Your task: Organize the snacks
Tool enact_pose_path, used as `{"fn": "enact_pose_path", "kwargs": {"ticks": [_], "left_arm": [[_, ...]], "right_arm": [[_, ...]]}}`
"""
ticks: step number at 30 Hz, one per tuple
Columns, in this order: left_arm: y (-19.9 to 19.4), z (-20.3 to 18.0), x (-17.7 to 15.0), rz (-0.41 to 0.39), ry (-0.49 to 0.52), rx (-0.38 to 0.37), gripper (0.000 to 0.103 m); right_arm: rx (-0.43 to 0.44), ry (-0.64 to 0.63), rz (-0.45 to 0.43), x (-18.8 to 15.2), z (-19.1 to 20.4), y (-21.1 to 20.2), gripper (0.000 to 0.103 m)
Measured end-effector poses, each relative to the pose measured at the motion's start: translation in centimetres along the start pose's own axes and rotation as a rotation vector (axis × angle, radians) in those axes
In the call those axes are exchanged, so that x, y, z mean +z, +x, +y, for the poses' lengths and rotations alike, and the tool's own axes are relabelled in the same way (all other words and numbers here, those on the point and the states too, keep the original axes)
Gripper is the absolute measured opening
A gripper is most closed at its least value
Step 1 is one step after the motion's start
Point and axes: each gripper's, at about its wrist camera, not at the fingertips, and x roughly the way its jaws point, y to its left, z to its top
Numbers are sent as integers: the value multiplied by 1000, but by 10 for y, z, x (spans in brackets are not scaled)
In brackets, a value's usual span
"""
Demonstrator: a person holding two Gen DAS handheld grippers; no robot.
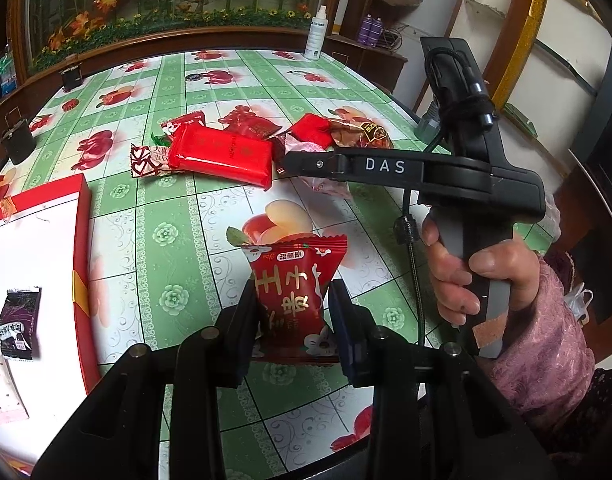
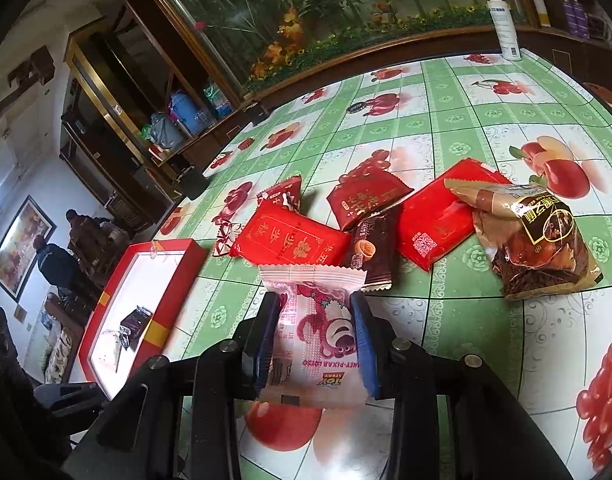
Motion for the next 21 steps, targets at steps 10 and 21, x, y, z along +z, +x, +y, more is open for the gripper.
{"fn": "enact_pose_path", "kwargs": {"ticks": [10, 21], "left_arm": [[2, 2, -2, 10, -6, -1, 32], [1, 0, -1, 7, -3, 8, 32]], "right_arm": [[-24, 10, 2, 1, -3, 2, 37], [-22, 16, -14, 1, -4, -1, 37]]}}
